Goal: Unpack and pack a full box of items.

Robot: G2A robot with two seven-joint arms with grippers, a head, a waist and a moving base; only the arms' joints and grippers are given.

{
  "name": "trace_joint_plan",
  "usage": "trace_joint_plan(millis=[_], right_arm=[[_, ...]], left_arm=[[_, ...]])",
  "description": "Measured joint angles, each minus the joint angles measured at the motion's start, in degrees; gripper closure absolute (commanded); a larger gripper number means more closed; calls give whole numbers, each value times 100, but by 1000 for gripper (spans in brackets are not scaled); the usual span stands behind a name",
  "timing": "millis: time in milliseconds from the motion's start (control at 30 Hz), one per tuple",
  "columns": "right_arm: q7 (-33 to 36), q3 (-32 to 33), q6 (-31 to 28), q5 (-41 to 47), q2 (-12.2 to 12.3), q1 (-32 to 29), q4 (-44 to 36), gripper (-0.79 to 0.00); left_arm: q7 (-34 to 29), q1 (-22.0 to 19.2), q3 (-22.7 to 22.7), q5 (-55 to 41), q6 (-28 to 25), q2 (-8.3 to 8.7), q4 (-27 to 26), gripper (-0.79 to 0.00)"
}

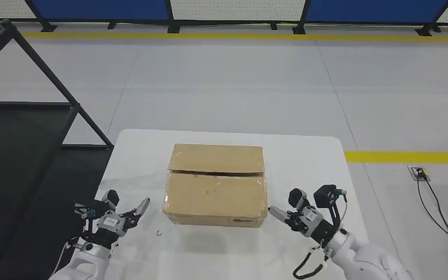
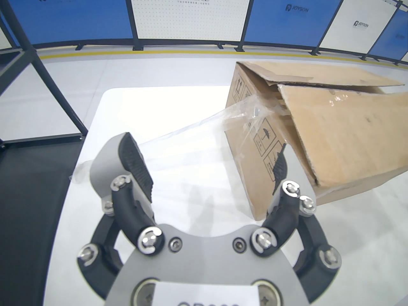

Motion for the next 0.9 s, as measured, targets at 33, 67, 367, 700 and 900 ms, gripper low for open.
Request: trace_joint_plan(millis=[33, 67, 367, 700, 900], right_arm=[[104, -8, -54, 202, 0, 124, 123, -785], [248, -10, -97, 476, 1, 291, 296, -785], [1340, -196, -195, 2166, 5, 1265, 1314, -785], [1867, -583, -280, 2944, -19, 1885, 1944, -785], [1992, -811, -323, 3168, -41, 2111, 2171, -785]], left_arm=[[7, 2, -6, -29, -2, -1, 9, -785], [16, 8, -15, -64, -3, -3, 22, -785], [96, 100, -25, -141, 42, -20, 54, -785], [51, 126, 59, -92, 86, -37, 68, -785], [9, 150, 118, -52, 88, -45, 19, -785]])
